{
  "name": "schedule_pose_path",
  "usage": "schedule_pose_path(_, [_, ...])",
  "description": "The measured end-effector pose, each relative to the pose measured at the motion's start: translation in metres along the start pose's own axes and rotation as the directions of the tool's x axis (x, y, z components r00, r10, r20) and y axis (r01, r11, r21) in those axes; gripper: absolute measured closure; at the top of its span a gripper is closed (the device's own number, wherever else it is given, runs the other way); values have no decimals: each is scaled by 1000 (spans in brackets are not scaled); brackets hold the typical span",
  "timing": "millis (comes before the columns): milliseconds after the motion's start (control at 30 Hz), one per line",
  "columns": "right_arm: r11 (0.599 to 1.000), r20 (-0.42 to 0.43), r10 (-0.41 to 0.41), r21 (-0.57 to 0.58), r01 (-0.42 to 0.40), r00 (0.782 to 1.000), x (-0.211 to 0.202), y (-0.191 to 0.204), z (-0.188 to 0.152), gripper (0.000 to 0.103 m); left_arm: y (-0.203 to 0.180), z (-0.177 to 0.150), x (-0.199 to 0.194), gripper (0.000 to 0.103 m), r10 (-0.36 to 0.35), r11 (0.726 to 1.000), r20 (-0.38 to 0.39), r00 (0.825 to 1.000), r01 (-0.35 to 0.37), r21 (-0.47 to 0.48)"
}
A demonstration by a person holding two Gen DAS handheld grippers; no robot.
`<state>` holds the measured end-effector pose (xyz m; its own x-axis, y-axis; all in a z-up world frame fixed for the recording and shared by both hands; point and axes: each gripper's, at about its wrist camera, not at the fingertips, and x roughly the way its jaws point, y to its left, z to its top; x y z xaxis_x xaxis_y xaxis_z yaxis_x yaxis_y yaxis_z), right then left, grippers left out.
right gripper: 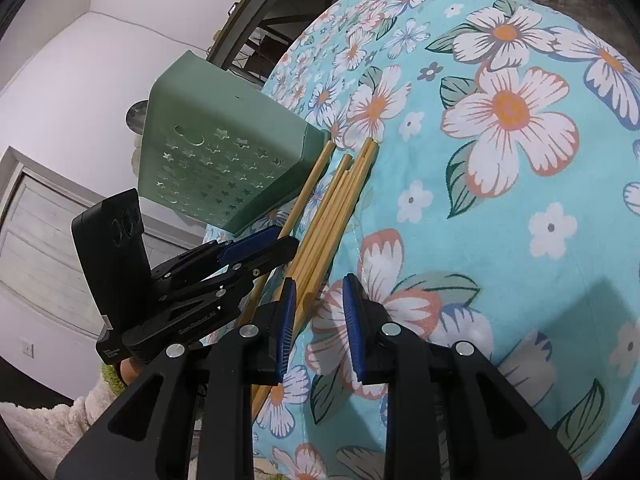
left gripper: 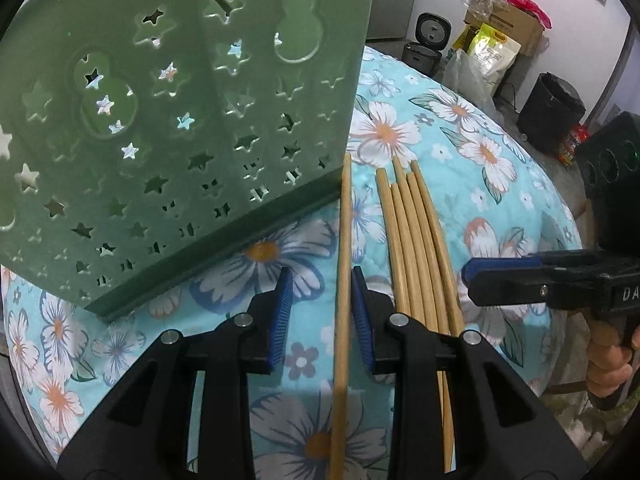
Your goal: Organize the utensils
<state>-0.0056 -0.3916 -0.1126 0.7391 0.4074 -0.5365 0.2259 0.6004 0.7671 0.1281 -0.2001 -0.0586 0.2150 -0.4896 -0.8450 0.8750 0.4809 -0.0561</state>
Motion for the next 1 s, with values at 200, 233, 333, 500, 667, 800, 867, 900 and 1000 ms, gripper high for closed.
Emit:
schedule_pose_path(200, [1000,8,0,17,0,1000,-2,-2,0,79,0,-1,-3,91,29,1000,23,999,-29,-1])
schedule_pose_path(233, [1000,9,-4,20,4,1000,-3,-2,-1,79,2,-3,-3,92,29,1000,26,999,-29,-1])
schedule_pose_path(333, [999,13,-19,30,19,1000,-4,-2,-1,80,3,-12,-11,93,26,1000,34,999,-26,-4])
schedule_pose_path(500, [996,24,-65,62,63,998,-1,-2,6,89,9,-32,-24,93,4,999,46,999,-2,-41])
schedule_pose_path(667, [992,41,-76,107,71,996,6,-4,17,91,22,-50,-32,97,-17,997,52,998,21,-79])
schedule_pose_path(800, [990,51,-97,108,91,994,13,-1,23,91,28,-58,-37,98,-31,994,62,998,37,-102])
schedule_pose_path(867, [989,56,-105,107,99,993,16,1,24,93,31,-62,-39,98,-36,992,67,997,43,-114])
schedule_pose_path(900, [989,59,-109,105,102,992,17,2,24,92,33,-64,-41,98,-37,992,69,997,45,-118])
schedule_pose_path(1000, [988,64,-116,111,108,991,14,4,23,93,38,-68,-45,98,-39,990,72,997,48,-133])
